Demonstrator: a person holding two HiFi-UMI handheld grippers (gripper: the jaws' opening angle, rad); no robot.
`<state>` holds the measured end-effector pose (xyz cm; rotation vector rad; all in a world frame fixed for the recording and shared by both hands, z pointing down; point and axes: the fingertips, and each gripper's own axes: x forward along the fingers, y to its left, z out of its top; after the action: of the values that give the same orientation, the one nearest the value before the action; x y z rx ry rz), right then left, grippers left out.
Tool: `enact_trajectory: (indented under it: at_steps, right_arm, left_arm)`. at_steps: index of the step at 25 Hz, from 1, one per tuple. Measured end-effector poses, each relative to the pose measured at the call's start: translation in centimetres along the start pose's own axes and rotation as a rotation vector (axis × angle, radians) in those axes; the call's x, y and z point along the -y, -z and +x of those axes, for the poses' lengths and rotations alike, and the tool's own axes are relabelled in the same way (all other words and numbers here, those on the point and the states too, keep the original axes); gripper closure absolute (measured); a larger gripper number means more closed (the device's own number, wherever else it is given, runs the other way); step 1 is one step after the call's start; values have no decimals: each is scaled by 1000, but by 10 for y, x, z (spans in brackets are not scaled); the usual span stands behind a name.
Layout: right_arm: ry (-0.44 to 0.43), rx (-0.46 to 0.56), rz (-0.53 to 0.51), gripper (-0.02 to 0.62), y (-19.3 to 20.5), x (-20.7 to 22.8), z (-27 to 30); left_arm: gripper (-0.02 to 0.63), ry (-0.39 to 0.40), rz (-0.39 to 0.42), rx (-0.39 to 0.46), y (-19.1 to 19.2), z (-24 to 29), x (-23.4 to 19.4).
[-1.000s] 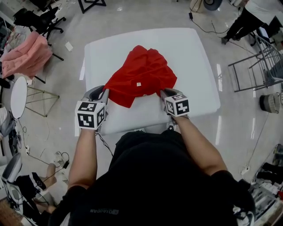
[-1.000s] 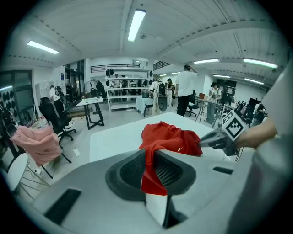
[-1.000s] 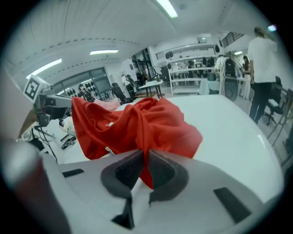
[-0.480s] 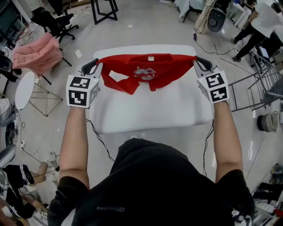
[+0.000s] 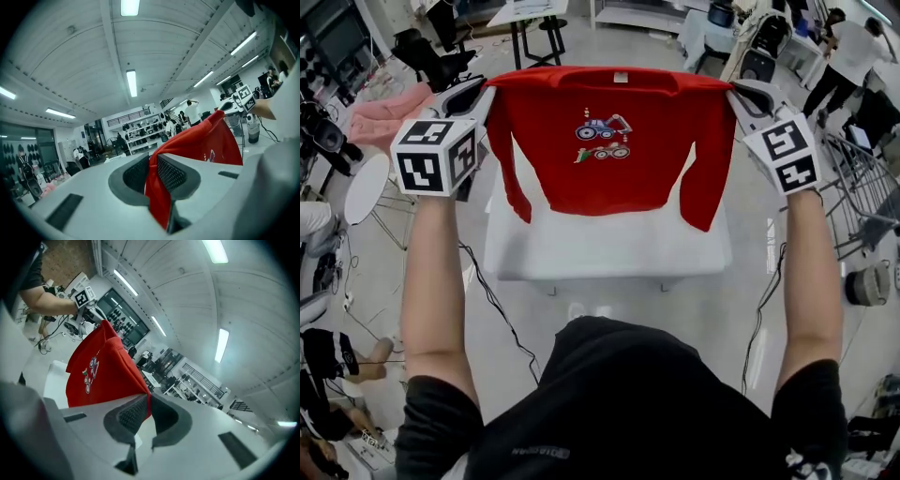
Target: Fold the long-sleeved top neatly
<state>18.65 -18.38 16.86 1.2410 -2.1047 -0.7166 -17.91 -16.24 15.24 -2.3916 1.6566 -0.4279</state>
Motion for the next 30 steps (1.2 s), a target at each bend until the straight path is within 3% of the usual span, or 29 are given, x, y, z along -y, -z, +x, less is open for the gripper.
enact_trajectory:
  at_steps: [10, 21, 25, 30]
  right_arm:
    - [-49, 67, -44, 568, -19, -6, -62]
    - [-104, 106, -37, 568, -24, -40, -122]
    - [-128, 122, -27, 568, -32, -51, -133]
    - [-129, 100, 5, 568, -31, -73, -117]
  left_arm:
    - [555, -14, -94, -30, 6, -56, 29]
    - [555, -14, -81, -25, 7, -127, 63]
    - [555, -11, -62, 9, 1, -147, 58]
    - [555, 13, -75, 9, 26, -142, 40]
